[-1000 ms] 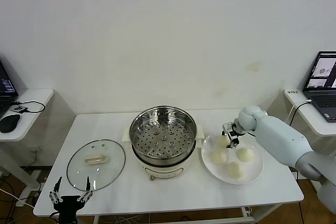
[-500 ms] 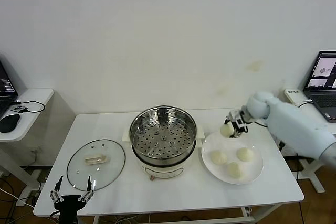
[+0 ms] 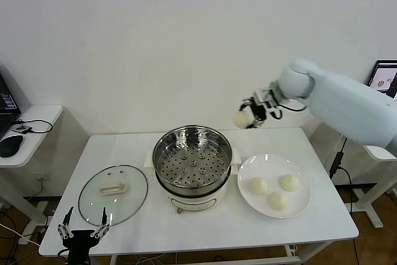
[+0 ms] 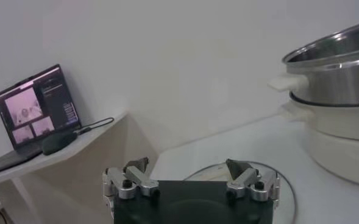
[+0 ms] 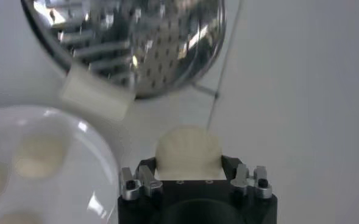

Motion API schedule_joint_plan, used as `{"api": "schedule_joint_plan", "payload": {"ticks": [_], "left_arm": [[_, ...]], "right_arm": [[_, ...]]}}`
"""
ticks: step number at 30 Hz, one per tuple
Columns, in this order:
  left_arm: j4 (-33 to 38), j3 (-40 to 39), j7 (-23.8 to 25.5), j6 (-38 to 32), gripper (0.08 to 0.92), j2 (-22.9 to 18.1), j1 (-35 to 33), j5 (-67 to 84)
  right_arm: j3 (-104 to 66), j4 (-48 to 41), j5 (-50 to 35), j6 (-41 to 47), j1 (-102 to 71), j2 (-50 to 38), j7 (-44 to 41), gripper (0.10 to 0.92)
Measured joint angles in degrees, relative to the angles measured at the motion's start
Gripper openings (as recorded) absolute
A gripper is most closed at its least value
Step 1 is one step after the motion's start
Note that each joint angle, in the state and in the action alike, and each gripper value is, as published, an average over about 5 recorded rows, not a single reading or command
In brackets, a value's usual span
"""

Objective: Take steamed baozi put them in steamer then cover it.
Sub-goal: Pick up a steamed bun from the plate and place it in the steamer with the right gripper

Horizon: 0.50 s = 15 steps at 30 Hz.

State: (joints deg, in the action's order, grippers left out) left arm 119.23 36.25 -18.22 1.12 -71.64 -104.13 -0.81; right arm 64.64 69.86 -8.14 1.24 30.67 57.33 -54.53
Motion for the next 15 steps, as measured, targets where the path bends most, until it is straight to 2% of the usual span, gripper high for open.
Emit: {"api": "schedule_joint_plan", "payload": {"ticks": [8,15], "left_arm": [[-0.40,0.40,0.04,0.00,0.823,-0.41,0.51,0.12],[-0.64,0.60,0.12,0.03,0.823,-0.62,0.81,0.31]], "right_arm": [[4.72,-3.75,1.42,-5.79,1.15,10.41,1.30,0.670],[7.38,-8.49,7.09,-12.52,-0.35,17.15,2.63,0.670]]}}
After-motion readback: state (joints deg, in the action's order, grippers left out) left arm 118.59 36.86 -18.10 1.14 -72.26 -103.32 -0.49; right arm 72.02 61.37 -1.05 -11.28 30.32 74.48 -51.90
